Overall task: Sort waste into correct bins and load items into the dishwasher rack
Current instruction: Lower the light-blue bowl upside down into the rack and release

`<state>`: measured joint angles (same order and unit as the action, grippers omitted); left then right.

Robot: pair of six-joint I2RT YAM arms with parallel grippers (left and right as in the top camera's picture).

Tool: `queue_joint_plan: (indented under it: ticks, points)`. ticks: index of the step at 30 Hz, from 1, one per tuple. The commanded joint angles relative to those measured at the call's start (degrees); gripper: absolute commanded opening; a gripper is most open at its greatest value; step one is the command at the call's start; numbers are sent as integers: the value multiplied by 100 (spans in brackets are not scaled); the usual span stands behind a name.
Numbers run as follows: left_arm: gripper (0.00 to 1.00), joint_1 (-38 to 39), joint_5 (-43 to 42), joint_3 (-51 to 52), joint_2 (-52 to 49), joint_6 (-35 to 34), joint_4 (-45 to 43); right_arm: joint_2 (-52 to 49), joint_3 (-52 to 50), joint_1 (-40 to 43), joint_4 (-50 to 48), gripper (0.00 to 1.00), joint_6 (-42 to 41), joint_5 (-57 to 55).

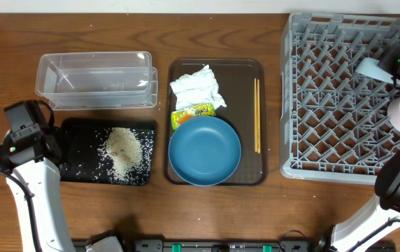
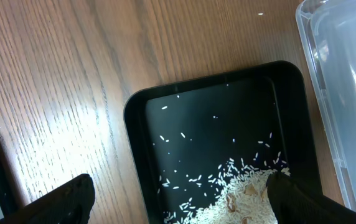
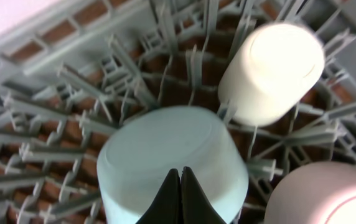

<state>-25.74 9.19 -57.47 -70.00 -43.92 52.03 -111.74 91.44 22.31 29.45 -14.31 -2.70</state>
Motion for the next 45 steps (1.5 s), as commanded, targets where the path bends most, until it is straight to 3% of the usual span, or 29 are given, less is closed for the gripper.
queue_joint_plan:
  ticks: [1, 10, 19, 27, 36, 45]
  points:
    - [91, -28, 33, -98, 7, -55, -2, 2, 61, -20, 184, 1, 109, 168]
    - [91, -28, 33, -98, 7, -55, -4, 326, 76, -22, 1012, 1, -229, 411]
    - [91, -28, 33, -98, 7, -55, -4, 944, 76, -22, -387, 1, -240, 658]
    - [91, -28, 33, -98, 7, -55, -2, 146, 63, -101, -1088, 1, -238, 614]
    - [91, -28, 33, -98, 7, -55, -4, -188, 70, -59, -476, 1, -238, 597]
    - [91, -28, 33, -98, 7, -55, -4, 861, 70, 55, 479, 1, -417, 595]
